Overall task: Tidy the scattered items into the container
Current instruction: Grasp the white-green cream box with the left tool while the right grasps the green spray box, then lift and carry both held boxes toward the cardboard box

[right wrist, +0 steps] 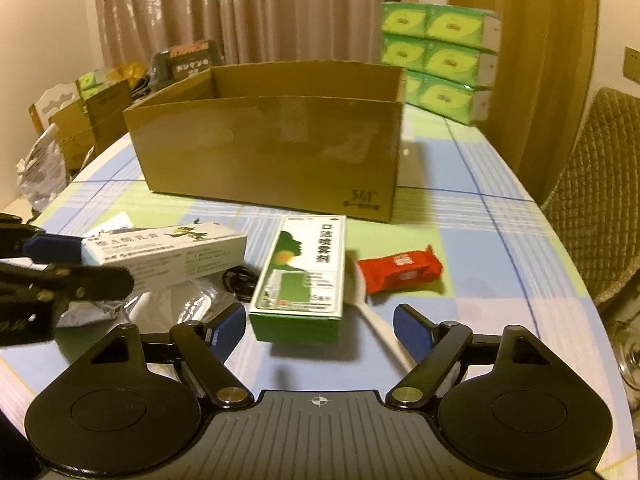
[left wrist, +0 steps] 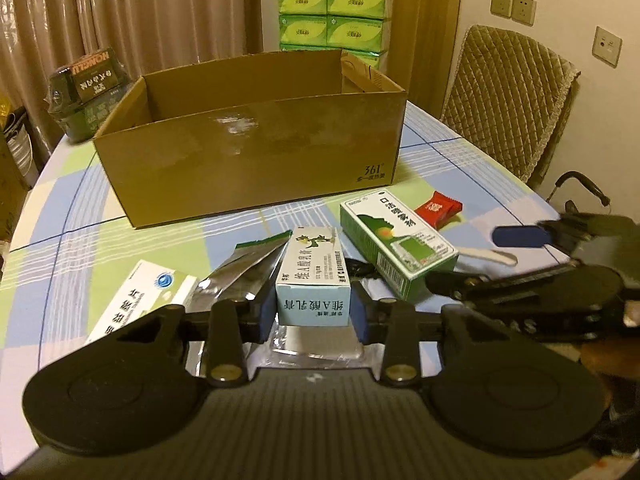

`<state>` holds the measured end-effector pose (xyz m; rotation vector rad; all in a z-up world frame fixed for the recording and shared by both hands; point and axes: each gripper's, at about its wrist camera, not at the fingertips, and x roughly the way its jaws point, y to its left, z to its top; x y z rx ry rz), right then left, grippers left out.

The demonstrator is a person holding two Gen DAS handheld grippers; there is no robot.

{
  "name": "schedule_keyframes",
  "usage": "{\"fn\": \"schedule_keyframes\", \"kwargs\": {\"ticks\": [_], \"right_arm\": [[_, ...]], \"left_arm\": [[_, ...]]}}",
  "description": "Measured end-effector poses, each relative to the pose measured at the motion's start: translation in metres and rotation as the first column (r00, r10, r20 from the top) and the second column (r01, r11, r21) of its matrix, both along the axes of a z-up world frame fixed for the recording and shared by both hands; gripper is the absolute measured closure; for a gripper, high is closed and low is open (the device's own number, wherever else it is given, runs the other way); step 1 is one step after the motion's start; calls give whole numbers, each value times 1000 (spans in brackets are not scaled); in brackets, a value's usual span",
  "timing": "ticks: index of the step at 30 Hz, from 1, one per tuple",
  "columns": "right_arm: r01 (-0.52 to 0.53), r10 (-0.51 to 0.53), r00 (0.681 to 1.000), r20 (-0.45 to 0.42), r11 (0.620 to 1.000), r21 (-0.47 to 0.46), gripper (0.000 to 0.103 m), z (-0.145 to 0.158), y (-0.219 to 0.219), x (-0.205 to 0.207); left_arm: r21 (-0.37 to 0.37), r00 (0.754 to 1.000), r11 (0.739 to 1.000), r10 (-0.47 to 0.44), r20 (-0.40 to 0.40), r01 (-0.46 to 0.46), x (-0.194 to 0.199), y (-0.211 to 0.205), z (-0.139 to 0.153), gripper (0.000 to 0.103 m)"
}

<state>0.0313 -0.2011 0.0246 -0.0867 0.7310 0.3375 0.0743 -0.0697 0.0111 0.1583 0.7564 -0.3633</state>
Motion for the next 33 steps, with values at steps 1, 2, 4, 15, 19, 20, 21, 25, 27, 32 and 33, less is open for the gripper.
{"fn": "schedule_keyframes", "kwargs": {"ticks": [1,2,4,15,19,20,21,25,27,32,33], "right_arm": [[-7,7,1000,0,1000,-4,25,-1,2,2],[-12,12,1000,1,1000,-9,26,-2,5,4],[-21,21,1000,0,1000,-18,28,-4,9,7],[-40,38,999,-27,998,-51,49,-10,18,18],[-49,46,998,-50,997,-61,49,-8,14,5],[-51,48,997,-55,996,-67,49,-9,14,1],[-55,50,997,-61,996,-73,49,-9,13,-4],[-61,54,995,-78,994,-87,49,-13,8,-20],[-59,51,995,-86,994,-90,49,-16,5,-25],[-62,55,995,-78,995,-82,49,-17,2,-28],[-63,57,996,-76,995,-81,49,-17,2,-27]], "left_arm": [[0,1000,1000,-2,1,2,-2,2,0,70],[0,1000,1000,-3,5,3,-5,4,-1,70],[-6,1000,1000,-3,8,3,-9,8,-2,70],[-1,1000,1000,15,-23,-15,-21,16,-19,70],[9,999,1000,14,-35,-14,-19,15,-21,70],[7,999,1000,13,-38,-13,-19,15,-21,69],[5,999,1000,12,-40,-12,-19,15,-21,67],[23,999,1000,9,-38,-8,-18,12,-21,64],[25,999,1000,11,-32,-10,-16,11,-19,62],[34,1000,999,1,-8,-1,-6,5,-11,56],[37,1000,999,-4,-6,4,-2,2,-10,56]]}}
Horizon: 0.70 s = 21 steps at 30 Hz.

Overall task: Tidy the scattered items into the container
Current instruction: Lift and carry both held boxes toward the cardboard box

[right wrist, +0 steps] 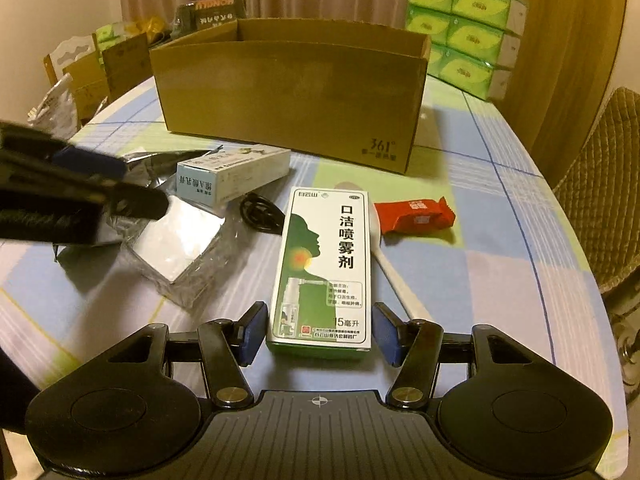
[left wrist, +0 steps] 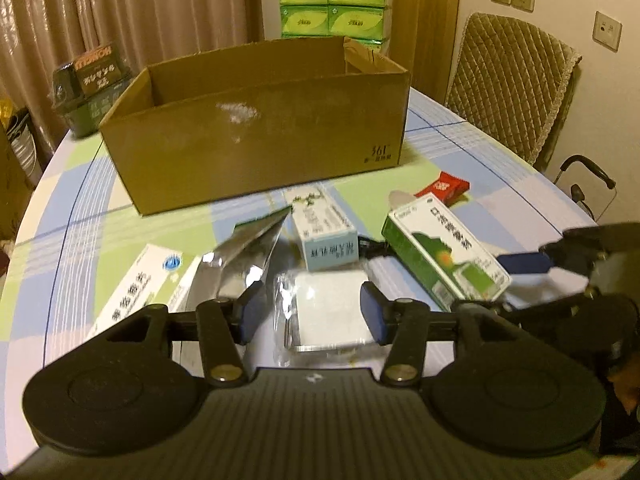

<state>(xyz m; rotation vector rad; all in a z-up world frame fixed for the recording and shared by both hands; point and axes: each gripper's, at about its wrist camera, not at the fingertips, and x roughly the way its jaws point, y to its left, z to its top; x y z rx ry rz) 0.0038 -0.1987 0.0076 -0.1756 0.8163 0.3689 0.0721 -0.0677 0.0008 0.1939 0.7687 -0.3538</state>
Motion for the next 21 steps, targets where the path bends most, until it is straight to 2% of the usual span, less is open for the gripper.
{"fn": "schedule_keyframes", "kwargs": {"ticks": [5,12,21], "right_arm": [[-8,8,1000,11,1000,-1,48,0,2,6],[-21,21,999,29,1000,-11,48,-3,6,18],[14,-14,999,30,1000,-6,50,-5,4,33]], "left_arm": [[-15,1000,1000,-15,1,15,21,-11,3,52],[-45,999,999,-21,-48,19,57,-20,-2,51],[33,994,998,-56,-99,59,94,-40,-13,51]]}}
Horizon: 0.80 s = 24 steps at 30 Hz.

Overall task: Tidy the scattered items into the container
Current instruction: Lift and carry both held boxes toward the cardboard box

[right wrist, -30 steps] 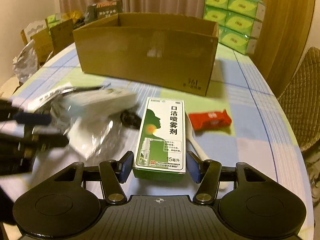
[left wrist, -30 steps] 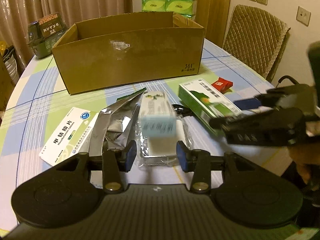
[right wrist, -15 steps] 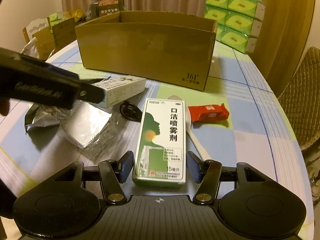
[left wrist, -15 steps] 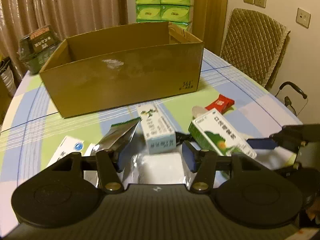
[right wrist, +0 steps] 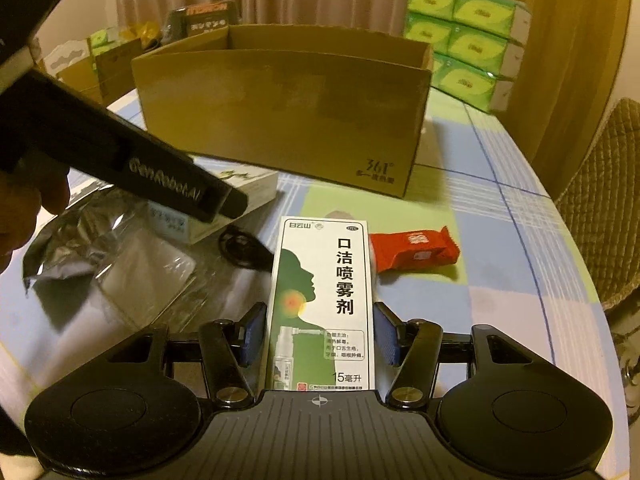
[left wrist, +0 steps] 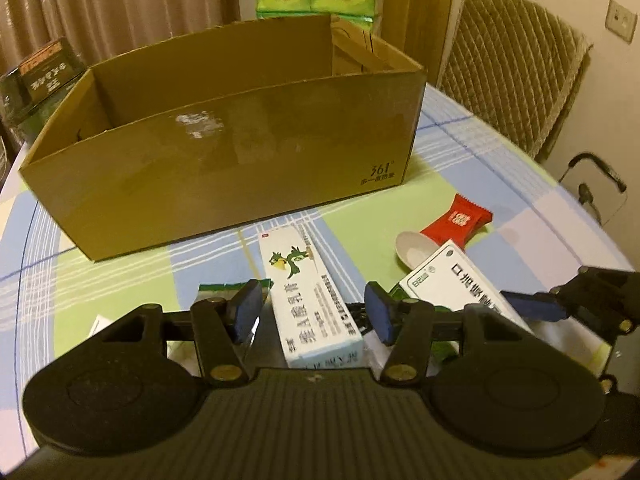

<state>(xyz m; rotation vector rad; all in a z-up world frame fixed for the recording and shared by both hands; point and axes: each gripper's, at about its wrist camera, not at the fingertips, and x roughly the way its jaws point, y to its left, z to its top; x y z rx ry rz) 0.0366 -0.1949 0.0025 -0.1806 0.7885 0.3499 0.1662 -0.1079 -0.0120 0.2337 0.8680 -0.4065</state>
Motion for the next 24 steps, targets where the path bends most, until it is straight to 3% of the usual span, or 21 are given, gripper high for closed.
{"fn": "schedule_keyframes", "kwargs": {"ticks": [5,21,24], "right_arm": [[11,-11,1000,4,1000,3,50,-1,-5,4],[27,-27,1000,1,999,18,50,1,-8,5],[31,-31,1000,1,999,21,50,1,-8,4]], "left_arm": [[58,1000,998,-17,-21,18,11,-8,-8,52],[18,992,999,-44,-122,47,37,-22,-18,55],[17,991,999,-43,-128,46,40,-24,-20,68]]}}
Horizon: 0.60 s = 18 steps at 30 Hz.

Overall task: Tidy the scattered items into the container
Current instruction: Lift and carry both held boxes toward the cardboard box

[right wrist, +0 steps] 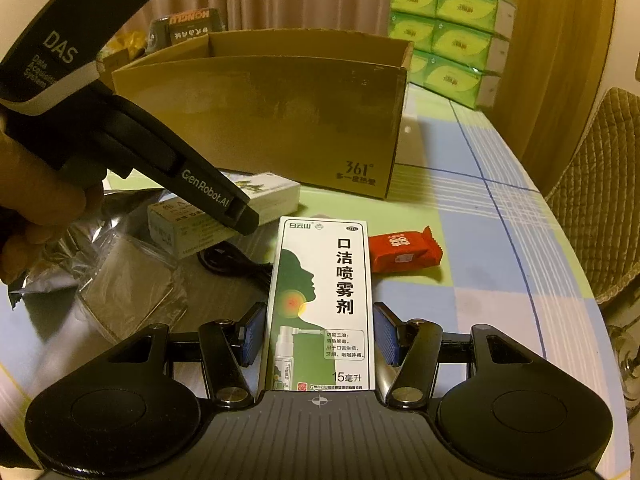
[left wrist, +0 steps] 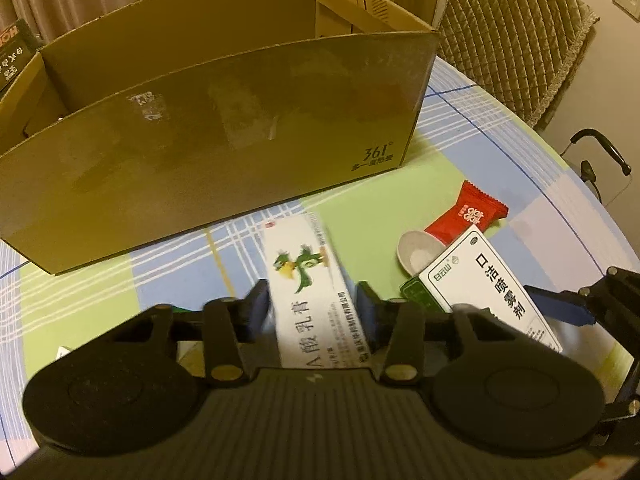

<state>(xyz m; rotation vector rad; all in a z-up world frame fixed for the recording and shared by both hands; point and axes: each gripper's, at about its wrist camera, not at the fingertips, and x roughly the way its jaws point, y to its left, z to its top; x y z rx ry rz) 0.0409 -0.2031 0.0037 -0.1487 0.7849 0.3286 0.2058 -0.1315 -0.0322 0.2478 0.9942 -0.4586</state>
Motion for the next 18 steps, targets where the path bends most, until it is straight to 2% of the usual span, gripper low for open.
{"fn": "schedule_keyframes", "kwargs": {"ticks": [8,12,18], "right_arm": [[14,-14,1000,-4,1000,6,50,0,-2,-5],[7,-7,1000,-9,1000,4,50,1,-2,-9],[-14,14,1000,-13,1000,4,50,4,0,-19]], "left_arm": [[-63,1000,998,-23,1,24,-20,8,10,70],[-91,1000,996,-20,15,21,-44,19,21,70],[-92,998,996,-10,56,15,-90,38,31,70]]}}
